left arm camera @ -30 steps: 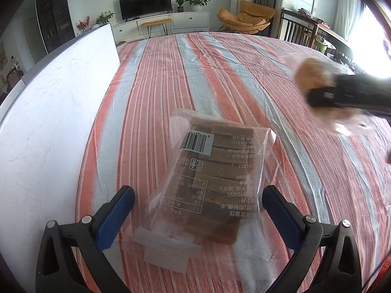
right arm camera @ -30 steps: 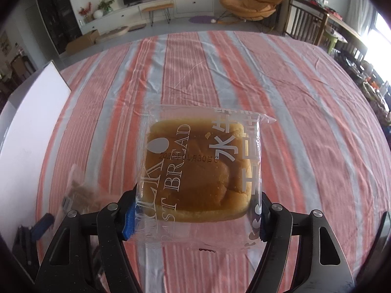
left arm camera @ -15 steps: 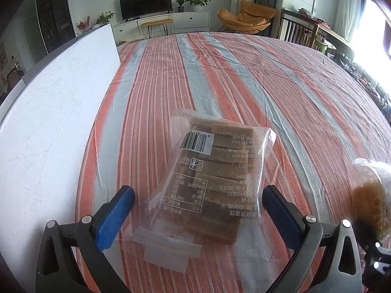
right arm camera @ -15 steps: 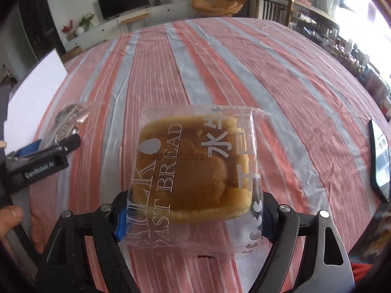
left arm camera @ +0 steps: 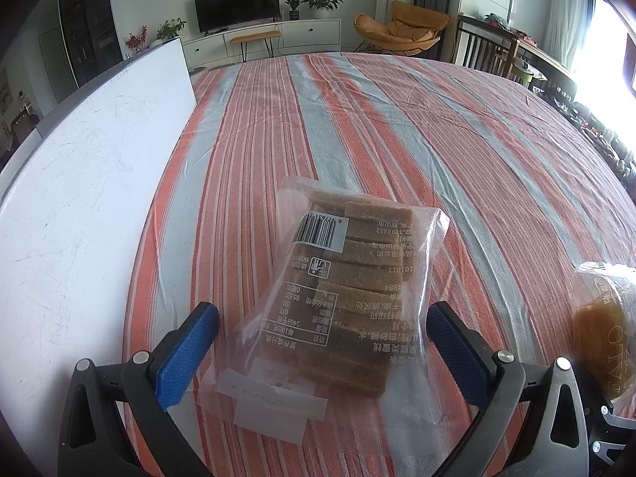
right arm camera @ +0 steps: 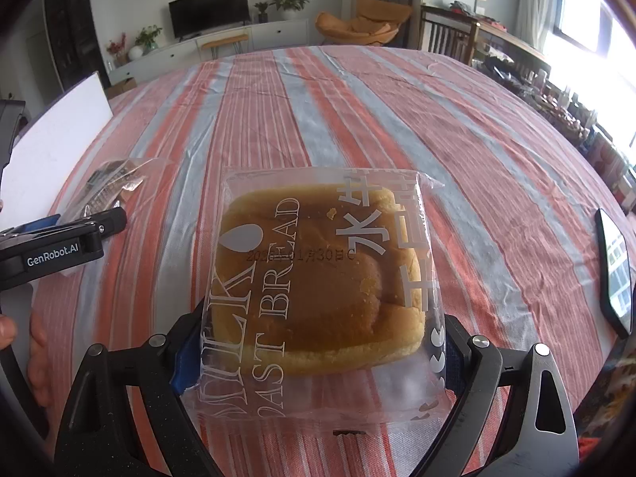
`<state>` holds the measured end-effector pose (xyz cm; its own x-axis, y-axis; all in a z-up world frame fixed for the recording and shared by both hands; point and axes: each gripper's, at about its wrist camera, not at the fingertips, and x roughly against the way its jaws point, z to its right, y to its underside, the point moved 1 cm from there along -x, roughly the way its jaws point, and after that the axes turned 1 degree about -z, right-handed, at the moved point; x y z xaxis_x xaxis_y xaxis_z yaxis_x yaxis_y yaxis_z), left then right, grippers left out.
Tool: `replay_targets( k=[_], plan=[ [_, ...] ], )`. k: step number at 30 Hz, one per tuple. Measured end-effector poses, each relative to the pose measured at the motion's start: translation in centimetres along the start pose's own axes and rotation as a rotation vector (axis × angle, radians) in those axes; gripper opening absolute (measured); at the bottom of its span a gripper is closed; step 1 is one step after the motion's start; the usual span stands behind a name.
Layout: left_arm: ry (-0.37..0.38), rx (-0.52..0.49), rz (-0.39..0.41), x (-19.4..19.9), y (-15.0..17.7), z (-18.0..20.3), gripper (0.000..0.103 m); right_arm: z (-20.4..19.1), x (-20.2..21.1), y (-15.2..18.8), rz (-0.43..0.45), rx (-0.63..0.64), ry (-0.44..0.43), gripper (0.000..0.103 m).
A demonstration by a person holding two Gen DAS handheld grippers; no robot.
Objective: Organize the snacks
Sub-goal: 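Hold the bread slices bag with the left gripper while the right holds the milk bread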
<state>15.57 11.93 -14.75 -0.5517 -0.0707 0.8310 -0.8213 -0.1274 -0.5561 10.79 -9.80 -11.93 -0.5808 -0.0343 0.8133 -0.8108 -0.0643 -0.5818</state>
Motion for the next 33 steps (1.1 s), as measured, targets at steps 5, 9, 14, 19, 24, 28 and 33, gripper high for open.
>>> replay_targets(
  k=[5,9,14,19,24,28,33],
  plan=[
    [0.0,0.0,0.0,0.0,-0.01,0.0,0.103,-0.02,-0.02,0.0,0.0,0.0,0.0,0.093],
    [0.0,0.0,0.0,-0.01,-0.01,0.0,0.103,-0.03,-0.03,-0.01,0.0,0.0,0.0,0.093],
    [0.0,0.0,0.0,-0.01,0.01,0.02,0.103,-0.04,-0.06,-0.01,0.0,-0.001,0.0,0.094],
    [0.0,0.0,0.001,-0.01,0.01,0.01,0.103,-0.04,-0.08,-0.02,0.0,0.0,0.001,0.094],
    [0.001,0.0,0.0,0.0,0.01,-0.01,0.103,-0.07,-0.12,-0.03,-0.001,0.0,0.001,0.094],
    [0.001,0.0,0.0,0.0,0.04,0.0,0.103,-0.12,0.01,-0.05,-0.021,0.0,0.0,0.094],
    [0.001,-0.001,0.0,0.03,0.09,0.04,0.103,-0.01,-0.06,-0.57,-0.084,0.011,-0.015,0.093]
  ],
)
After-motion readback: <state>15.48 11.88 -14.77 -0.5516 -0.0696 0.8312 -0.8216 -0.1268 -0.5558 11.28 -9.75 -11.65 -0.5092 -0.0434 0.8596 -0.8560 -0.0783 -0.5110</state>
